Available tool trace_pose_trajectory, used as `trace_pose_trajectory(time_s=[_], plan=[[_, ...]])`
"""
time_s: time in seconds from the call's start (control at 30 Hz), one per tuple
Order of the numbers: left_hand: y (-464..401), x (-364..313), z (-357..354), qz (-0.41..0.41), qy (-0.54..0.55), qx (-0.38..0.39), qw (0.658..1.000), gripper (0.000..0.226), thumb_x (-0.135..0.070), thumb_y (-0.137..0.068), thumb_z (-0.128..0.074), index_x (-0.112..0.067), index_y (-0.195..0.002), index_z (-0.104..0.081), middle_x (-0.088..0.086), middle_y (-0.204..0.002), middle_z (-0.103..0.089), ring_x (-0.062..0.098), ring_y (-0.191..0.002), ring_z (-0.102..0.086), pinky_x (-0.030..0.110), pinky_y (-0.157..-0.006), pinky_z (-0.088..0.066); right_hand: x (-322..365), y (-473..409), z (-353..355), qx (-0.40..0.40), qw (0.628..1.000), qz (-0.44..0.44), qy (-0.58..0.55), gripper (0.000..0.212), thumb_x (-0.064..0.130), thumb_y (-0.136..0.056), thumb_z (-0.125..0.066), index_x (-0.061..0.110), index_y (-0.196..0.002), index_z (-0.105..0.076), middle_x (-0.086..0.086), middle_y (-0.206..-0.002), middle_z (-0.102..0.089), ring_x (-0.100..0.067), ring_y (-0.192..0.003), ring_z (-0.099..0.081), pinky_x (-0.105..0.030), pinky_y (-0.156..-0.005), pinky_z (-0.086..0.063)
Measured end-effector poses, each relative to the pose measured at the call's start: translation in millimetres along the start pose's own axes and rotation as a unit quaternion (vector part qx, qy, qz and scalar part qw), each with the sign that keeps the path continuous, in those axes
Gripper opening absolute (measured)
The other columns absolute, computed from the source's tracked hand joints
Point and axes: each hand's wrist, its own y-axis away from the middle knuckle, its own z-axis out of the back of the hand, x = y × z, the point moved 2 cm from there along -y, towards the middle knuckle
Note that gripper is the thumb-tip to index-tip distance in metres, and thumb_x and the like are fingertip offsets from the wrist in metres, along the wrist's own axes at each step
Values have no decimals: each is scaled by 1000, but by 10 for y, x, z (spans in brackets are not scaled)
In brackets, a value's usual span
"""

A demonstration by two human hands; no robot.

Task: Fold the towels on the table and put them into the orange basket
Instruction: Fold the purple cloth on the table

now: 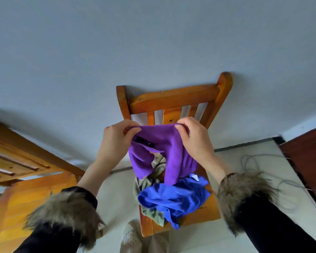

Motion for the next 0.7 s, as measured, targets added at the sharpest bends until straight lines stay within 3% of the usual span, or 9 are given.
trace_pose_trajectory(time_s=[0.23,0.4,0.53,0.7], plan=[[87,-514,1221,-37,13,-132,991,12,-10,-87,-59,-17,-81,-67,-29,-67,-61,-11,-68,-54,1,-67,-37,1205,-430,401,-23,998,61,-23,15,20,-88,-63,7,-83,-64,-3,-76,-64,-19,-70,-58,-29,-69,-44],[453,-518,2118,-46,-5,-199,979,14,-10,-88,-58,-18,-82,-67,-26,-67,-61,-5,-71,-55,4,-65,-39,2026,-445,157,91,992,83,20,19,27,-91,-57,9,-91,-63,0,-81,-65,-18,-77,-58,-27,-68,-40],[997,-324,2840,-41,-21,-247,968,13,-10,-90,-57,-17,-85,-66,-20,-76,-61,-14,-75,-55,1,-66,-40,2702,-243,-258,117,986,116,2,17,26,-94,-52,13,-94,-63,2,-86,-65,-14,-79,-56,-23,-69,-36],[1882,112,3903,7,-37,-337,941,12,-9,-87,-59,-15,-82,-68,-18,-76,-63,-13,-72,-55,0,-67,-37,3762,172,-823,126,976,173,-39,14,21,-93,-54,13,-91,-65,5,-83,-63,-13,-76,-57,-20,-71,-40]])
